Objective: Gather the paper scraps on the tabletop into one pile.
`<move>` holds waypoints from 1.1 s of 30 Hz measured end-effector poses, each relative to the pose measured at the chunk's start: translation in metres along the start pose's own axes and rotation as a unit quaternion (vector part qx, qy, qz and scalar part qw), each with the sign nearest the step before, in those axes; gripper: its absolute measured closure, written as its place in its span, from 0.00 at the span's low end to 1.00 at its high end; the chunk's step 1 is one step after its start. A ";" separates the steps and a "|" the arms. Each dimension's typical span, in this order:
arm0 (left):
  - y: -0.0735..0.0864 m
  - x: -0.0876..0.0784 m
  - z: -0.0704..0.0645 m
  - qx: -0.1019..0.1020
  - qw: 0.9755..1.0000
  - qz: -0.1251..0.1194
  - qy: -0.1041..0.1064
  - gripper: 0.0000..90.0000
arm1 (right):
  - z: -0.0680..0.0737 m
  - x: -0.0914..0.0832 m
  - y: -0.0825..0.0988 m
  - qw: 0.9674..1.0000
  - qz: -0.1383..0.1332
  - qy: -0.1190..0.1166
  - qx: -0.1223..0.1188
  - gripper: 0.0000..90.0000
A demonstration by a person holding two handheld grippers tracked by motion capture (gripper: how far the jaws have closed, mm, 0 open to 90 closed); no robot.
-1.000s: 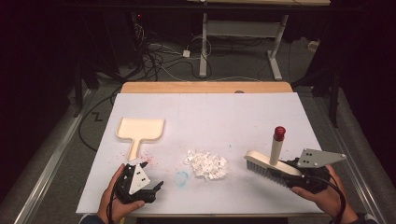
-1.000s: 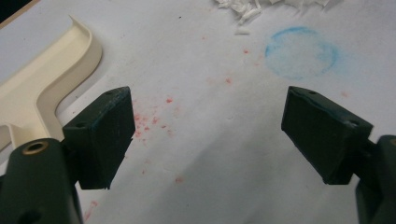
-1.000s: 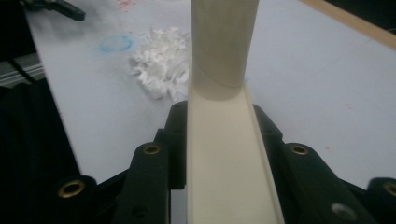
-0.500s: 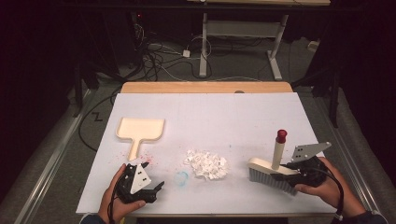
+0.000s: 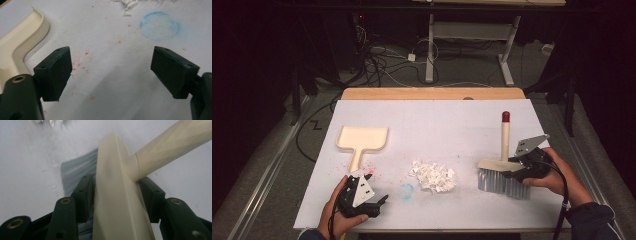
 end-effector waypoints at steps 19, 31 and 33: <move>-0.001 -0.003 0.001 -0.005 1.000 -0.010 -0.004 0.19 | -0.030 -0.016 -0.025 0.981 -0.130 0.130 0.057 0.46; -0.002 -0.003 0.003 -0.006 1.000 -0.009 -0.011 0.19 | 0.004 -0.045 -0.022 0.941 -0.270 0.180 0.097 0.31; -0.002 -0.003 0.004 -0.008 1.000 -0.010 -0.013 0.19 | 0.009 -0.043 -0.014 0.934 -0.282 0.192 0.105 0.30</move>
Point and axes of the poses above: each handheld gripper's, and its own axes: x roughly forward along the jaws, y roughly out of its underside, z roughly to its left, the point moved 8 cm from there along x, roughly forward along the jaws, and after that the axes turned 7 degrees about x, right-handed, at the moved point
